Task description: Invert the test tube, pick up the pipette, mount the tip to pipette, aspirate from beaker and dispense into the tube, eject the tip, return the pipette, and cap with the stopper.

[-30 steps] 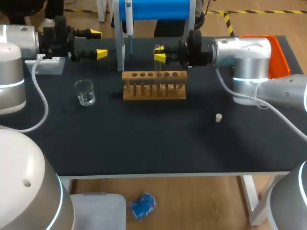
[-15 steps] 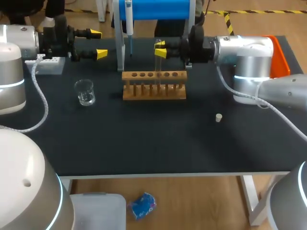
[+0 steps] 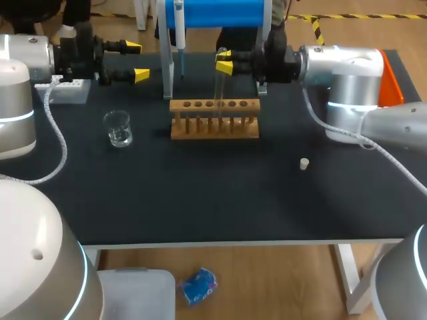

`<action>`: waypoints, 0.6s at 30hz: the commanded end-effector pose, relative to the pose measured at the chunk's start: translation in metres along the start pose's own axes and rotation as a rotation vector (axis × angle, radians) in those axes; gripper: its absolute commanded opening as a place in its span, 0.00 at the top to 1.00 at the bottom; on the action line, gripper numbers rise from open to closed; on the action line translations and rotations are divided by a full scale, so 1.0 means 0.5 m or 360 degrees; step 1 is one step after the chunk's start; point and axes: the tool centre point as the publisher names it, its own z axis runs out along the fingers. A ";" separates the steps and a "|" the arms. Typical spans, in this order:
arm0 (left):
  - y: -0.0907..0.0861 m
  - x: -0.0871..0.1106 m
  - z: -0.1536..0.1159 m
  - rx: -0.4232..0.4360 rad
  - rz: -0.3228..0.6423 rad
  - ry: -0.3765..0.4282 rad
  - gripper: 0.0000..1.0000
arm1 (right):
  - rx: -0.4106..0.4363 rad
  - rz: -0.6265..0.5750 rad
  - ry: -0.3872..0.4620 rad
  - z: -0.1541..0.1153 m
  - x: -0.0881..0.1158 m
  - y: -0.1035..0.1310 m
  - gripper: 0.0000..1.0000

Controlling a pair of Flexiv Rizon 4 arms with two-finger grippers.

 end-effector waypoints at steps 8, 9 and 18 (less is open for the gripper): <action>0.002 0.000 0.001 0.0004 0.0003 -0.0002 0.00 | 0.0063 -0.0026 -0.0028 -0.017 0.025 0.061 1.00; 0.002 0.000 0.001 0.0004 0.0003 -0.0002 0.00 | 0.0087 -0.0044 -0.0029 -0.020 0.027 0.065 1.00; 0.002 0.000 0.001 0.0004 0.0003 -0.0002 0.00 | 0.0109 -0.0047 -0.0052 -0.049 0.052 0.110 1.00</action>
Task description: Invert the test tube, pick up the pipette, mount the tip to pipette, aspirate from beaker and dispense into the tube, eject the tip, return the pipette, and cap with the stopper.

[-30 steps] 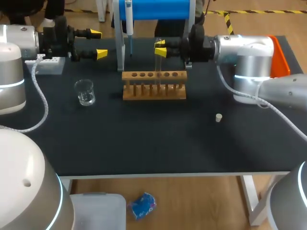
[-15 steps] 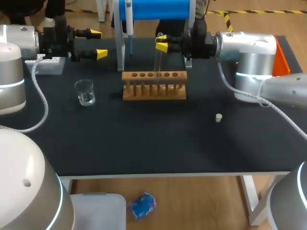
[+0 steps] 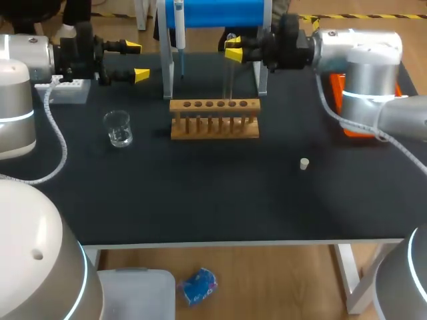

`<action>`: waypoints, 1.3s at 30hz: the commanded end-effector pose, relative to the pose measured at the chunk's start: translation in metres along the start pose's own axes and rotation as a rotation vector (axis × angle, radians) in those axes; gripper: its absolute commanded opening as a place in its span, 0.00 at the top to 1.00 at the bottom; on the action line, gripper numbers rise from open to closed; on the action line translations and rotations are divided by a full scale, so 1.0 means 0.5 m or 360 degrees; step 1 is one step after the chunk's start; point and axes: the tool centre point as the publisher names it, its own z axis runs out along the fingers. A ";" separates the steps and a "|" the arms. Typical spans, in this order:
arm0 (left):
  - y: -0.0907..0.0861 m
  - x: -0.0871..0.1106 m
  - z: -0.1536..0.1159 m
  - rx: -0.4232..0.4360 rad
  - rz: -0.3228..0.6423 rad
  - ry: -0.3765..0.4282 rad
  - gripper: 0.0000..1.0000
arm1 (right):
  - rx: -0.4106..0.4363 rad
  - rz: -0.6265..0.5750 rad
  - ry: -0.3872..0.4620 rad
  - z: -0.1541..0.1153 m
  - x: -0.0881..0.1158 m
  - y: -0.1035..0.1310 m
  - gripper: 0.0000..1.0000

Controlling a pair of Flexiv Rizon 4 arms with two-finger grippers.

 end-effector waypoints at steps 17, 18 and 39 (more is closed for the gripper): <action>0.002 0.000 0.001 0.0004 0.0003 -0.0002 0.00 | 0.0061 0.0184 -0.0054 -0.037 0.036 0.032 1.00; 0.002 0.000 0.001 0.0004 0.0003 -0.0002 0.00 | 0.0124 0.0332 -0.0050 -0.043 0.032 0.028 1.00; -0.014 0.000 -0.007 0.0067 0.0371 -0.0135 0.00 | 0.0393 0.1787 -0.0226 -0.058 0.001 0.028 1.00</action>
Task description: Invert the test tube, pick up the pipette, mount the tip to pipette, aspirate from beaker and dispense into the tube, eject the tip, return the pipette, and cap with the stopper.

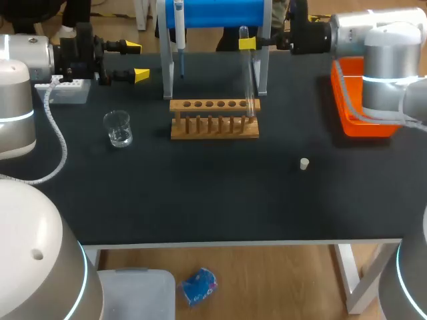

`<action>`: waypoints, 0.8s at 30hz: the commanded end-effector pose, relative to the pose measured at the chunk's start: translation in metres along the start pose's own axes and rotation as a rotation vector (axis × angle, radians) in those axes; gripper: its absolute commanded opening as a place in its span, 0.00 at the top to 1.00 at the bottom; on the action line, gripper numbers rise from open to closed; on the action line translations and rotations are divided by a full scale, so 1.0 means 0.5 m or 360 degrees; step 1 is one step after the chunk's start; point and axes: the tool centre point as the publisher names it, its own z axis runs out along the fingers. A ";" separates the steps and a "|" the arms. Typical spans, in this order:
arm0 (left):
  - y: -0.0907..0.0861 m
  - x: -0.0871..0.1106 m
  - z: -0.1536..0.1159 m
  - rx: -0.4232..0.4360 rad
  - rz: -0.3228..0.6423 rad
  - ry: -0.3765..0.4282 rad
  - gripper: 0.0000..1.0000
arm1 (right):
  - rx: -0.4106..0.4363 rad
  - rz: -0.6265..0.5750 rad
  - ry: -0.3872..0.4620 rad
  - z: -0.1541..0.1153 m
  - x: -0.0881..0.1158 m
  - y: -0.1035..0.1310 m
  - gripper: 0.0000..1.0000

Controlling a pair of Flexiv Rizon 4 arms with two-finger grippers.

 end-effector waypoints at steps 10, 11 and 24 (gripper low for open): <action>-0.025 0.027 0.007 -0.0202 0.0866 -0.0294 0.00 | 0.0173 0.0730 -0.0084 -0.002 0.007 0.006 1.00; -0.025 0.027 0.007 -0.0202 0.0866 -0.0294 0.00 | 0.0173 0.0730 -0.0084 -0.002 0.007 0.006 1.00; -0.051 0.077 0.021 -0.0090 0.1645 -0.0589 0.00 | 0.0068 0.1222 0.0127 -0.003 0.005 0.013 1.00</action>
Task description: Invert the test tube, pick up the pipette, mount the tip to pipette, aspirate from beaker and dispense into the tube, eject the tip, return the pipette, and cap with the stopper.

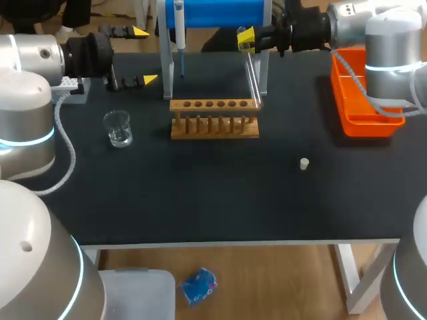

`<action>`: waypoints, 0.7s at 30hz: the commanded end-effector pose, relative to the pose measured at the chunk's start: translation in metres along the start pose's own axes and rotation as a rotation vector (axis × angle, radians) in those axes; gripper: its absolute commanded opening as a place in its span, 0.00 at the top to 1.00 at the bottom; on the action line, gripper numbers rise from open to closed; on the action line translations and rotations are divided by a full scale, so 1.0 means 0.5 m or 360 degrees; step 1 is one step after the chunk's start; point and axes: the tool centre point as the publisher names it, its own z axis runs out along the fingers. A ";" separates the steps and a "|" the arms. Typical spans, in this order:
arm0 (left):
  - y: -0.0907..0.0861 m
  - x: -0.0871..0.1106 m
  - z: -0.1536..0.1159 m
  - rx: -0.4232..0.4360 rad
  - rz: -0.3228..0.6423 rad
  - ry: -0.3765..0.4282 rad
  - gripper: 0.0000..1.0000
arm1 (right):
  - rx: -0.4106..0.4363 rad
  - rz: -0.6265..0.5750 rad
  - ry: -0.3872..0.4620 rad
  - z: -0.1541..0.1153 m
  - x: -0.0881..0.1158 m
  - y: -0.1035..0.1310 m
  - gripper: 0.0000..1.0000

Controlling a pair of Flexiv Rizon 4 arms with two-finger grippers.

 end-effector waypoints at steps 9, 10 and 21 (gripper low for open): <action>-0.013 0.029 0.004 -0.0025 0.0512 -0.0379 0.00 | -0.0037 0.0296 0.0150 -0.004 -0.017 0.011 1.00; -0.013 0.029 0.004 -0.0025 0.0512 -0.0379 0.00 | -0.0037 0.0296 0.0150 -0.004 -0.017 0.011 1.00; -0.051 0.027 0.016 0.0300 0.1031 -0.0584 0.00 | 0.0078 0.0485 0.0274 0.001 -0.021 -0.011 1.00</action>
